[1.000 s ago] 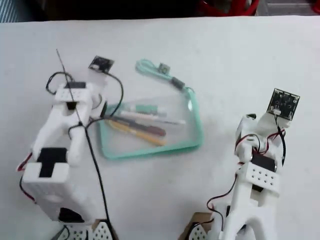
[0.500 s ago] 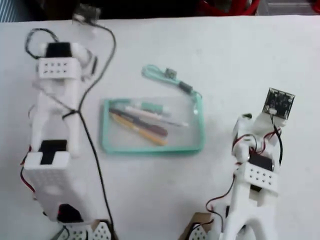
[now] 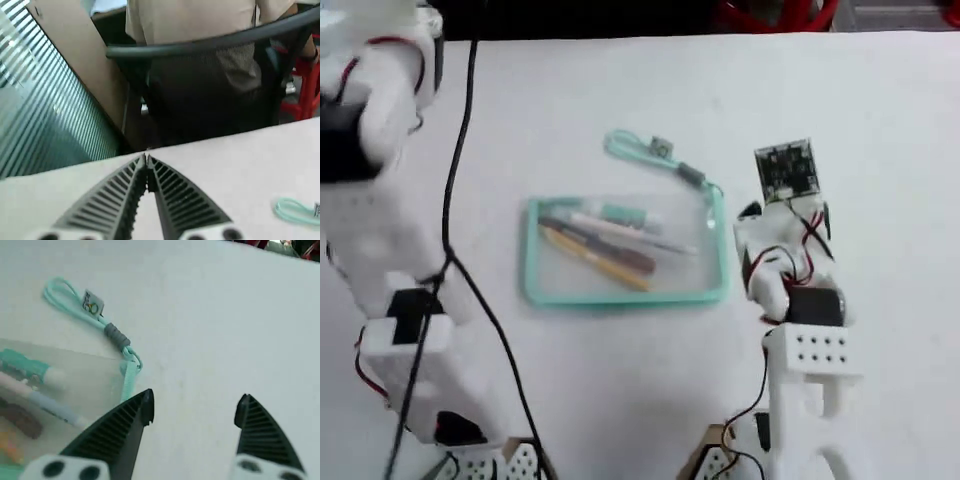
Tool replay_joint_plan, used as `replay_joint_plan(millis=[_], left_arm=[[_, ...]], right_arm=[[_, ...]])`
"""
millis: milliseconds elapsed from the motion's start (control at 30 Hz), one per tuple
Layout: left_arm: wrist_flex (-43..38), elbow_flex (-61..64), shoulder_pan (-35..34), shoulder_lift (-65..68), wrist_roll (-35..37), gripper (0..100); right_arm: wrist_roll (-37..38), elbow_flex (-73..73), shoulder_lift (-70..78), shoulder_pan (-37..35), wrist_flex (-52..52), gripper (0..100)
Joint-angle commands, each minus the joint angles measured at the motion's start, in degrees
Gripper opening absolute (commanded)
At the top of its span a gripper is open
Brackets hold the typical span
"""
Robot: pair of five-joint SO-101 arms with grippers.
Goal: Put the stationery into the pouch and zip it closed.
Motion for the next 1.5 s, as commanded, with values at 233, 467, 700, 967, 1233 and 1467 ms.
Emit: replay_joint_plan(millis=[233,467,700,967,1233,1467], left_arm=[[7.3,-7.6,0.7,-17.4,0.6,2],[7.3,-7.6,0.3,-29.0,12.3,2],[7.4,-8.1,0.3,-32.3,12.3,2],[7.4,-7.6,0.6,-44.3,12.7,2],[7.4,-7.6,0.4,-52.8,12.7,2],[7.4,-7.5,0.6,-60.3,12.7,2]], right_arm=[[-0.7,-24.7,-19.9,-9.0,24.0,25.3],[-0.6,-24.8,-31.3,-12.0,27.8,5.4],[-0.6,-24.9,-38.1,-11.6,27.9,1.9],[-0.7,-24.9,-42.5,-12.0,27.9,1.8],[-1.1,-24.8,-42.9,-12.0,28.0,1.8],[-1.0,-24.8,-43.0,-12.0,30.2,1.8]])
